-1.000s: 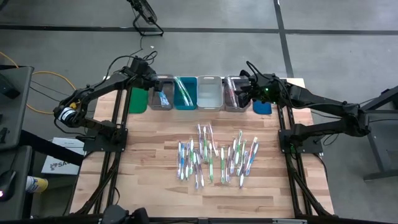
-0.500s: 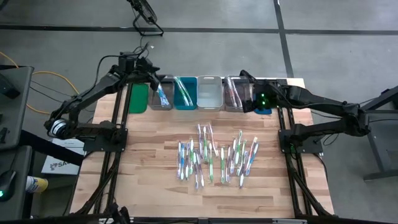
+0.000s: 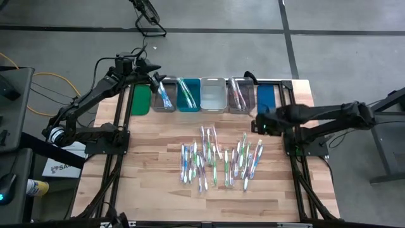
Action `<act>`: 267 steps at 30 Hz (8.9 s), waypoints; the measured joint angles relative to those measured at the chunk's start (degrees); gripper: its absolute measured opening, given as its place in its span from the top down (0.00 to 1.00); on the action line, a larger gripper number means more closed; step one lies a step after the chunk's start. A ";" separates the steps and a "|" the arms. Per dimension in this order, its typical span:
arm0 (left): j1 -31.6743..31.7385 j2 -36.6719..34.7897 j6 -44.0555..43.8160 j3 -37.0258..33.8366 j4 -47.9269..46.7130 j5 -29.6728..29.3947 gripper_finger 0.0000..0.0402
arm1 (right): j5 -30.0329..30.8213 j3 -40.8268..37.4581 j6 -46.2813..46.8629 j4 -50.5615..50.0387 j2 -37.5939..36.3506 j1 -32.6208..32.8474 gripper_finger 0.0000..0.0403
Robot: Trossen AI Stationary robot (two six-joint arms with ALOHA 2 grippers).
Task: Pick & Place Toothbrushes
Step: Put the blue toothbrush into the left black bin, then put the orange toothbrush into the right black bin
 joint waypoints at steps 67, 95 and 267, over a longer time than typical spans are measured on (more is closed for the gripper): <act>0.02 0.02 6.85 0.04 -2.20 9.18 0.36 | -8.07 -5.87 24.62 13.15 17.36 19.15 0.99; -20.69 12.45 -22.49 0.07 24.17 13.51 0.36 | 16.58 -4.67 -40.68 40.90 -4.33 -4.66 0.99; 3.41 10.78 -44.19 -2.69 -9.37 -8.28 0.46 | 6.41 -2.90 -62.67 39.86 -15.85 -26.39 0.49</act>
